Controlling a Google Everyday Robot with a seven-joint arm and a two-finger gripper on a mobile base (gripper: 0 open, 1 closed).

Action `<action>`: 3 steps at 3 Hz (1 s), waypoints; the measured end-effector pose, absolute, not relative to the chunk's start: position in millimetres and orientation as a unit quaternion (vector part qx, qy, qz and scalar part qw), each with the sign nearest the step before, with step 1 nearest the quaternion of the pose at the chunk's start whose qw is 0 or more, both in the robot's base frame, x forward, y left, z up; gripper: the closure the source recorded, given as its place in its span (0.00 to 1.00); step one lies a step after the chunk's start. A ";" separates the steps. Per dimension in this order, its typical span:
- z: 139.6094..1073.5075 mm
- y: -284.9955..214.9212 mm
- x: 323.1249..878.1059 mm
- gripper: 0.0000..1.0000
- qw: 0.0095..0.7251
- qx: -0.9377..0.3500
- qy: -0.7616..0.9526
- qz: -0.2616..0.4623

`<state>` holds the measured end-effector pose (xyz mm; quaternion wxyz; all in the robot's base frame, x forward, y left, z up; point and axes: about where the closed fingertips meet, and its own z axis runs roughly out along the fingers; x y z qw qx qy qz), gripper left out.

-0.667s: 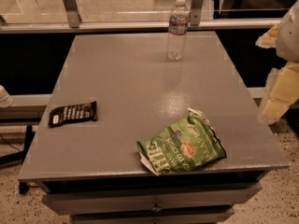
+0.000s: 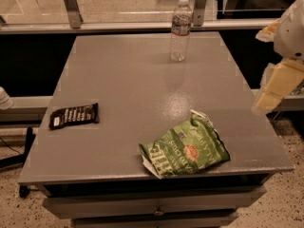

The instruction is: Knock water bottle over

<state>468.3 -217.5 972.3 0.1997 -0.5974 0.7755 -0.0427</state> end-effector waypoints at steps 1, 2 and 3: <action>960.9 -228.0 528.1 0.00 0.269 -0.564 0.780 -0.037; 953.1 -231.6 593.1 0.00 0.352 -0.511 0.784 -0.013; 948.0 -223.3 654.3 0.00 0.436 -0.452 0.777 0.034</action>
Offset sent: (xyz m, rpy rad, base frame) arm 0.2265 -0.0254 -0.0157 0.5271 -0.3984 -0.2316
